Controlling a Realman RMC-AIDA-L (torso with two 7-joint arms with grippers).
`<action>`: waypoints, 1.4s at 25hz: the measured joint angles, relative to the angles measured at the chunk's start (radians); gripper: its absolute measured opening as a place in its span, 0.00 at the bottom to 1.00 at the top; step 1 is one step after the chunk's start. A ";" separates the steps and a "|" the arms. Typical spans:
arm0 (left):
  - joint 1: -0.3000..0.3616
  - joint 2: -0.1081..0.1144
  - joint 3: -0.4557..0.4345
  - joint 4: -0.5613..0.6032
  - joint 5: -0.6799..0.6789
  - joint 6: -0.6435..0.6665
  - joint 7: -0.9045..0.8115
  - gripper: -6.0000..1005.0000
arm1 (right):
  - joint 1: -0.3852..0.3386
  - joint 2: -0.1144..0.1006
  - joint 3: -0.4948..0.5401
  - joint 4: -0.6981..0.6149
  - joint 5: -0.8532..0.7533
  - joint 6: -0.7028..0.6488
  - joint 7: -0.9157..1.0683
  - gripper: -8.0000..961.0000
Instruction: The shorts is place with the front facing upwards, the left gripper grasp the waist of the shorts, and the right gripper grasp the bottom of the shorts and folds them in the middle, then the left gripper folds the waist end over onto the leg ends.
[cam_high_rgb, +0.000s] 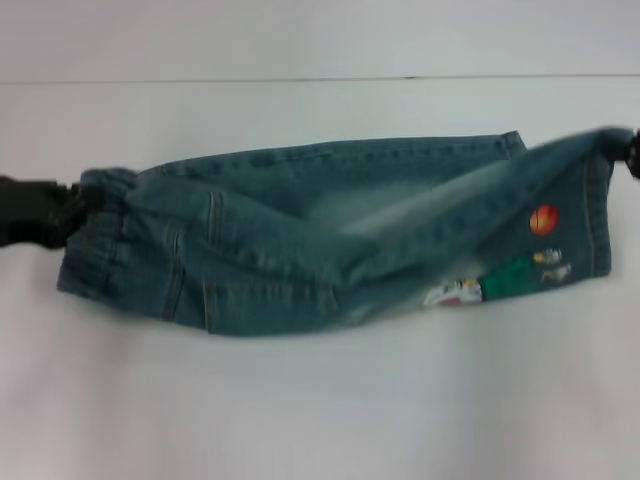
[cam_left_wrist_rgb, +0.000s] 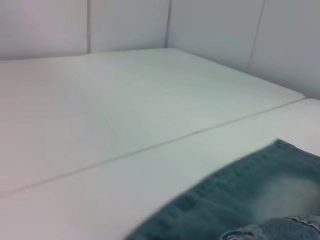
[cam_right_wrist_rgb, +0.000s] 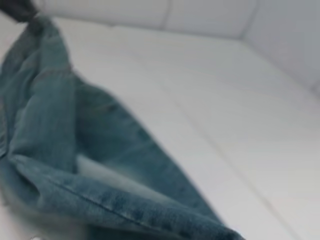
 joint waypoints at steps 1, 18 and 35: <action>-0.009 0.000 0.014 -0.007 -0.001 -0.041 -0.015 0.13 | 0.007 -0.001 -0.008 0.024 0.011 0.055 0.000 0.10; -0.084 0.005 0.203 -0.194 -0.049 -0.537 -0.043 0.14 | 0.204 -0.004 -0.158 0.481 0.016 0.737 -0.001 0.13; -0.083 0.002 0.289 -0.217 -0.046 -0.622 -0.029 0.20 | 0.191 -0.003 -0.260 0.539 0.026 0.854 0.010 0.16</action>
